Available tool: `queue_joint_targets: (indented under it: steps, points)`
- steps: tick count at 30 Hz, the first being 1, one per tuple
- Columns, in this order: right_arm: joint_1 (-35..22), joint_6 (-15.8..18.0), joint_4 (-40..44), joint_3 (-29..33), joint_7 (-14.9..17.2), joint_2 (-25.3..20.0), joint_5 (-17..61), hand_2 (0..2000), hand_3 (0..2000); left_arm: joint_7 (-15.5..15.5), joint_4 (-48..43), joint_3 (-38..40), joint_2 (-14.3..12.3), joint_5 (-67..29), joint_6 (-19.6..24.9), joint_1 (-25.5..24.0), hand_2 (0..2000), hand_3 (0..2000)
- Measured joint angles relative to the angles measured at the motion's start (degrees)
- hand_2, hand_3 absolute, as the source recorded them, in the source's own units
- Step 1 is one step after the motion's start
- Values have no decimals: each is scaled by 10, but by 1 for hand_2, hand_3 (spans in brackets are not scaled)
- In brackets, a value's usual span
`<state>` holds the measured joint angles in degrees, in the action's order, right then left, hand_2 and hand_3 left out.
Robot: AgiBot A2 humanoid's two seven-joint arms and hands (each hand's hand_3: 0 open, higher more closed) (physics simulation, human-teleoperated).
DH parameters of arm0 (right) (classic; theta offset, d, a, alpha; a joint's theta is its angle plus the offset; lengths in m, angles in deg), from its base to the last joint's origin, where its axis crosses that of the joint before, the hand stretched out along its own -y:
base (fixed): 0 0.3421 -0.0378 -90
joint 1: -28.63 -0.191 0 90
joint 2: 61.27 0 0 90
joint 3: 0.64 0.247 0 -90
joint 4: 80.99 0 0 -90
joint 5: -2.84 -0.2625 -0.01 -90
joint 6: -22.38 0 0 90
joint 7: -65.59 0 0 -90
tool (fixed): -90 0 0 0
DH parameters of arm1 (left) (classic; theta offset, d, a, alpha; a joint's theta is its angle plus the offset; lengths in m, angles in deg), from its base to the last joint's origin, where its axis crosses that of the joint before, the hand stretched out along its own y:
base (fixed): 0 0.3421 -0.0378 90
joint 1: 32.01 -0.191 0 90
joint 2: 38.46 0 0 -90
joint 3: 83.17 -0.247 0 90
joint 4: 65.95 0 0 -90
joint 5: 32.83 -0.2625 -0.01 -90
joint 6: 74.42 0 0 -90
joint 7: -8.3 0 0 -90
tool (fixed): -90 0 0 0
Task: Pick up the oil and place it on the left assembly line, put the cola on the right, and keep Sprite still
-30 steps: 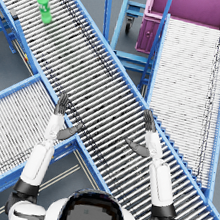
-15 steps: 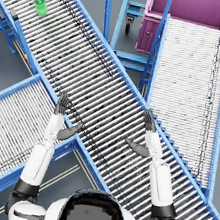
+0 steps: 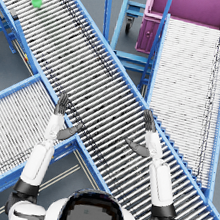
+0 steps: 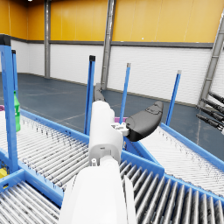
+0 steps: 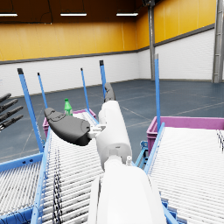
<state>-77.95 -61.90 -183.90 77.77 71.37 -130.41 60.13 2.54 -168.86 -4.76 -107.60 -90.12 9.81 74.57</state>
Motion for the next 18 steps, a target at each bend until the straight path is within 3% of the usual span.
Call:
queue_joint_targets:
  steps: [18]
  points:
    - [0, 0, 0, 0, 0, 0, 0, 0, 0, 0, 0, 0, 0, 0, 0, 0, 0, 0]
